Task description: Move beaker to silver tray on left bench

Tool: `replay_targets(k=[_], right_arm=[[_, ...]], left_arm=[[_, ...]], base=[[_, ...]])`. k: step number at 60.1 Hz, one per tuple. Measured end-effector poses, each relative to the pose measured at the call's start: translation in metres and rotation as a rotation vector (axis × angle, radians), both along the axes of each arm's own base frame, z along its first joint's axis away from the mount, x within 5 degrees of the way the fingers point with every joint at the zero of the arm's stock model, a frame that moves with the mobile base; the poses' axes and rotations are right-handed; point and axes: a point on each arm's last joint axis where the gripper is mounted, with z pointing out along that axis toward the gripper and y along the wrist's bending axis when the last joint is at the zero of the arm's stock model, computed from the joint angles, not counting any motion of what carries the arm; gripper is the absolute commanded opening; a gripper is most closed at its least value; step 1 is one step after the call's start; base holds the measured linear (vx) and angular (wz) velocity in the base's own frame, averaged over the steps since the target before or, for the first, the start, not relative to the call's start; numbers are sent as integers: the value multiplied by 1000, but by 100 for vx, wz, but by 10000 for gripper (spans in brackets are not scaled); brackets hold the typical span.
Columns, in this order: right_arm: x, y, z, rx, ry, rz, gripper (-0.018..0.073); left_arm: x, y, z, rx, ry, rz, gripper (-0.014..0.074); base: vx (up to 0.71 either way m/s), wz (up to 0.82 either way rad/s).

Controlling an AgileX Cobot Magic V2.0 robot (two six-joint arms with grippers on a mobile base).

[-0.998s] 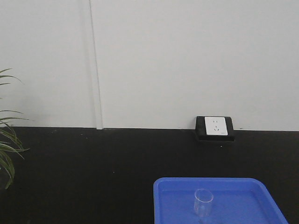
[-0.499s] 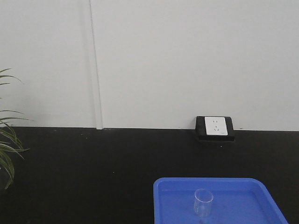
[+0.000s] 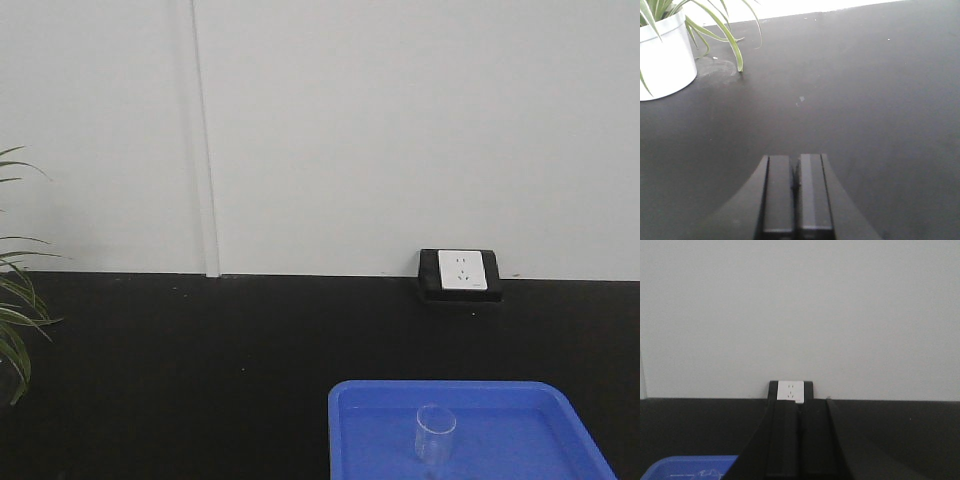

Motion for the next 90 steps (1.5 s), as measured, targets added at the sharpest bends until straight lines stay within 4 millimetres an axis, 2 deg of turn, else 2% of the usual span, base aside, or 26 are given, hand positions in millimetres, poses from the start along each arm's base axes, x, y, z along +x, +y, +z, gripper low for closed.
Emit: replay_targets(k=[9,25,33,54,62,78,90], right_arm=[[14,-1,-7,3,74,1,136],[33,-1,-20,8,173,2,474],[44,-1,-25,10,193,8,580],[96,4,-66,-84,338,108,593],[116,14,-84,-86,335,223,593],[149,27,-134,-47,419,401,593],[186,50,-155,-71,446,497,593]], left_arm=[[0,0,0,0,0,0,1],[0,0,0,0,0,0,1],[0,0,0,0,0,0,1],[0,0,0,0,0,0,1],[0,0,0,0,0,0,1],[0,0,0,0,0,0,1],[0,0,0,0,0,0,1]], base=[[0,0],[0,0],[0,0],[0,0],[0,0],[0,0],[0,0]])
